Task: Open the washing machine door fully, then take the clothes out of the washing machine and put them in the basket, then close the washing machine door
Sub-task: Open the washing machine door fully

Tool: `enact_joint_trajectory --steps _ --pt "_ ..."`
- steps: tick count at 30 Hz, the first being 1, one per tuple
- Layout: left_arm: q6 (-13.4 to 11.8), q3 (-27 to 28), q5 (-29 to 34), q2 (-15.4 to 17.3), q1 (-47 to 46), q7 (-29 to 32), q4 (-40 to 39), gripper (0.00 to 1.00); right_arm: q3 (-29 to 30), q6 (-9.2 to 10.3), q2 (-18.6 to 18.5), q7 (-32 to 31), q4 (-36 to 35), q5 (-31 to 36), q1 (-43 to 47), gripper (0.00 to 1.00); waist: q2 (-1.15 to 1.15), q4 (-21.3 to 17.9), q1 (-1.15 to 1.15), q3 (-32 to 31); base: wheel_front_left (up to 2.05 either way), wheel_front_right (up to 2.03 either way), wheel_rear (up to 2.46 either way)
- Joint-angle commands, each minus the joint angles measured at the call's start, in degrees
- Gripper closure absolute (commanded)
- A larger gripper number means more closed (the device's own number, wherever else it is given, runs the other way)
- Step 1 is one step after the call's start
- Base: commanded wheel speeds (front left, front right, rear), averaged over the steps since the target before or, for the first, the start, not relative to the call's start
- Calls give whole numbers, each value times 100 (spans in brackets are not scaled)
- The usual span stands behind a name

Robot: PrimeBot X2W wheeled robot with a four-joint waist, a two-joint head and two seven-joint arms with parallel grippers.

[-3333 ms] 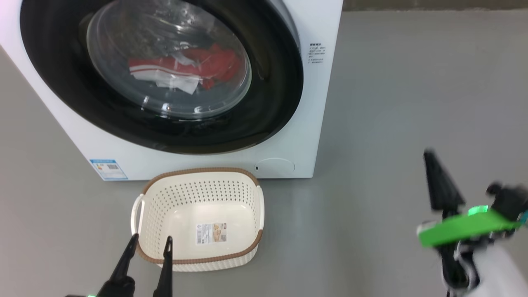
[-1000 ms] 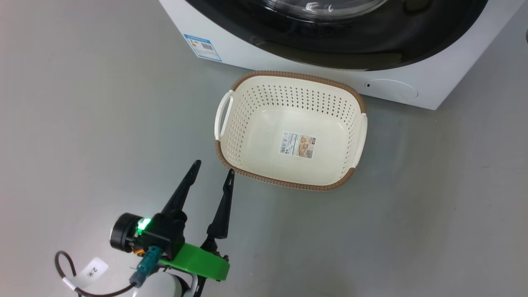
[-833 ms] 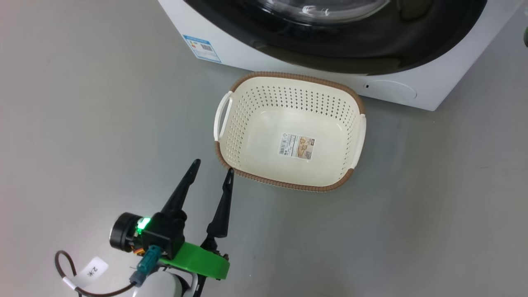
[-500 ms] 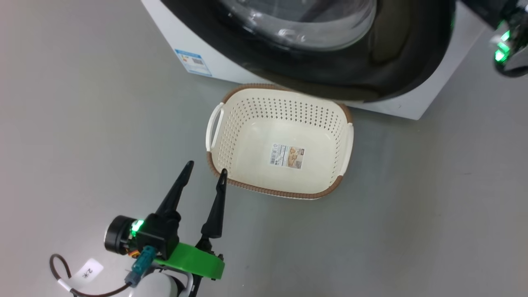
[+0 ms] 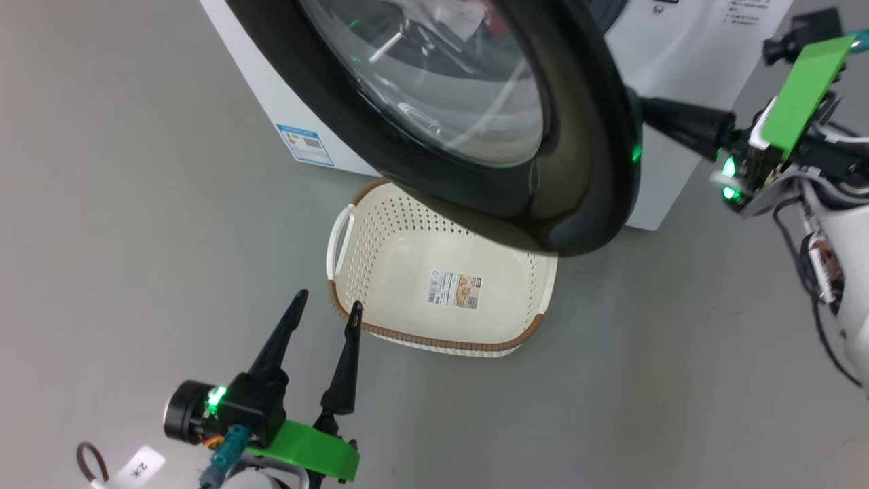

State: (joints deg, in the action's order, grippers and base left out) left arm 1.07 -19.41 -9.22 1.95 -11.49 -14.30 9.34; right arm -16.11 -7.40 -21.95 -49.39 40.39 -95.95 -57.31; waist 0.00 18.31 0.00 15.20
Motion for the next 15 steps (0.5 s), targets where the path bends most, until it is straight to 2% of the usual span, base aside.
enact_joint_trajectory --steps 1,15 --pt "37 218 44 93 59 -70 -107 0 -81 -9 132 -76 -270 9 200 100 0 -25 0 -86 0 0 0" --pt "63 256 36 93 263 -70 -90 0 -175 -9 596 -166 -1038 66 920 100 0 163 0 -414 0 0 0"
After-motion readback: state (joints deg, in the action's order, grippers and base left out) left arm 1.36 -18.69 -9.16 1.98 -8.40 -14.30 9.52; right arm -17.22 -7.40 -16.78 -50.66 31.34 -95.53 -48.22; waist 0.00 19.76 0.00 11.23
